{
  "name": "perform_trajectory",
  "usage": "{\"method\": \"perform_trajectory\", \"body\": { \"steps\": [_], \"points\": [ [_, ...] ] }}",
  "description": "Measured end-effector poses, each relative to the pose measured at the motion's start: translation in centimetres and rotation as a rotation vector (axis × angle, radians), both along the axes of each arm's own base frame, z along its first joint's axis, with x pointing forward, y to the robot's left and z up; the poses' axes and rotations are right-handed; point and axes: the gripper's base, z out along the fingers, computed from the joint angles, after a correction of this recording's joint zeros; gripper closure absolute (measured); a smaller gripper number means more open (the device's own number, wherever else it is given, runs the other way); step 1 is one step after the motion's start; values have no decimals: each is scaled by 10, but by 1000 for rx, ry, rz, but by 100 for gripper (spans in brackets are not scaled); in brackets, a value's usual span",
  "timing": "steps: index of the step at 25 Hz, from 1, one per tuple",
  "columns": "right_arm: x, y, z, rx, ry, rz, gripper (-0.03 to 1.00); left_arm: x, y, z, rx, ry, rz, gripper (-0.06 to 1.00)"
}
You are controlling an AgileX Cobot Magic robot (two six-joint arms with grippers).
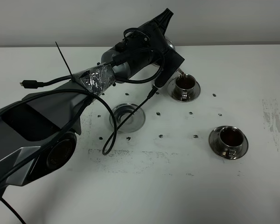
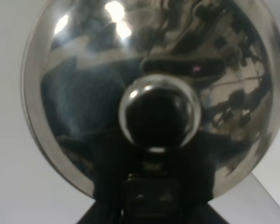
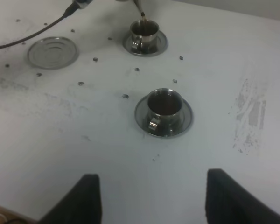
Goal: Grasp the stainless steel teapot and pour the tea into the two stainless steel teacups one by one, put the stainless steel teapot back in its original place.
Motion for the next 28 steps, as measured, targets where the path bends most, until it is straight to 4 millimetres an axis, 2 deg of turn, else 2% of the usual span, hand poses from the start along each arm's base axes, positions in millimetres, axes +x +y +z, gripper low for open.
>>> {"method": "perform_trajectory", "body": {
  "steps": [13,19,22,28],
  "points": [
    [0,0,0,0,0,0,49,-4,0,-6,-83,81,48,77],
    [0,0,0,0,0,0,49,0,12,-3,-173,136,124,77],
    [0,0,0,0,0,0,49,1,21,3,-226,172,166,77],
    [0,0,0,0,0,0,49,-3,37,28,-401,276,239,77]
  ]
}}
